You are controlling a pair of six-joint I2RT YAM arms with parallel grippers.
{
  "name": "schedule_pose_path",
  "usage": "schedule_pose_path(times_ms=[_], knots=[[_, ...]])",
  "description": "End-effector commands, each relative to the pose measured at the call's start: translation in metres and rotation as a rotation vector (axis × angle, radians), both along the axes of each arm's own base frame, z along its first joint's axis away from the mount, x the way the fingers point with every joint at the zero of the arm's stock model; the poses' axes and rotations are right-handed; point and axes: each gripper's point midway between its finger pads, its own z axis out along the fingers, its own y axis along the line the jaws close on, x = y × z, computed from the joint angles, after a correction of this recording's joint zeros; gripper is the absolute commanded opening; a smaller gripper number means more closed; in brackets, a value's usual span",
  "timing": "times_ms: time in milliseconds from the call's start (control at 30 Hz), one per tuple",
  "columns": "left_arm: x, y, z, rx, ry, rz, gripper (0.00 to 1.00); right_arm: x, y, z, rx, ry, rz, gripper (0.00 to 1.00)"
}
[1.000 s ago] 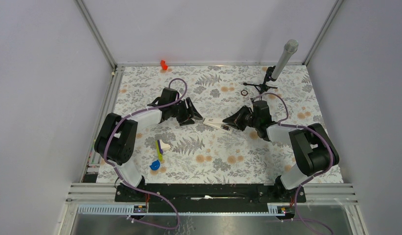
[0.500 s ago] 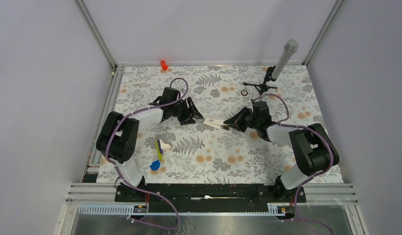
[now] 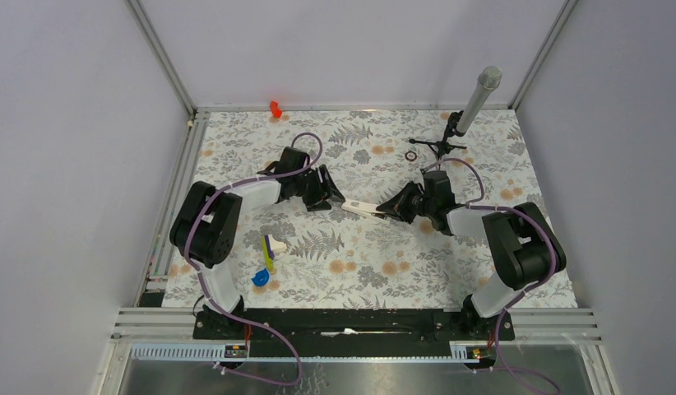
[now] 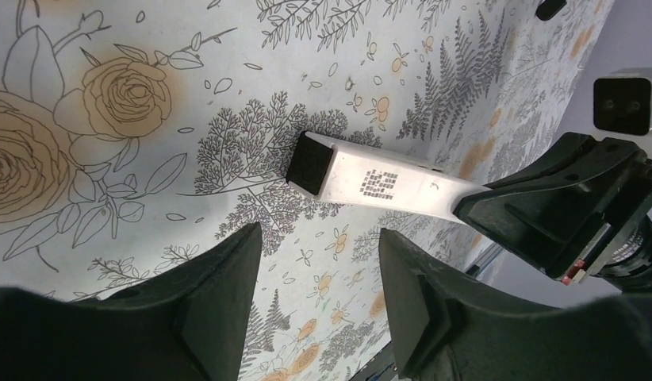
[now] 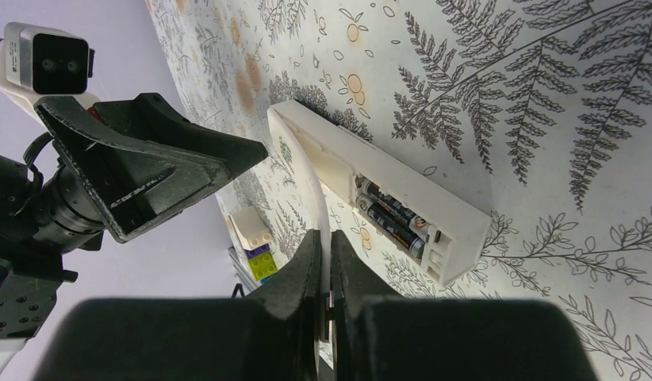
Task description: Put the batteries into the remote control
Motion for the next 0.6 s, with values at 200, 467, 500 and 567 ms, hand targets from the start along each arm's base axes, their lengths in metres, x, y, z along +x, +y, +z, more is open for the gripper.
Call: schedule_pose_path(times_ms=[200, 467, 500, 567], knots=[[0.015, -0.01, -0.001, 0.043, -0.045, -0.004, 0.57, -0.015, -0.022, -0.028, -0.159, 0.075, -0.012, 0.0], [0.014, -0.015, -0.008, 0.076, -0.038, -0.026, 0.57, -0.019, -0.023, -0.035, -0.173, 0.096, 0.0, 0.0], [0.014, -0.016, -0.01, 0.082, -0.037, -0.028, 0.56, -0.019, -0.022, -0.036, -0.172, 0.097, 0.002, 0.0], [0.014, -0.017, -0.014, 0.097, -0.035, -0.036, 0.55, -0.019, -0.022, -0.037, -0.173, 0.103, 0.005, 0.0]])
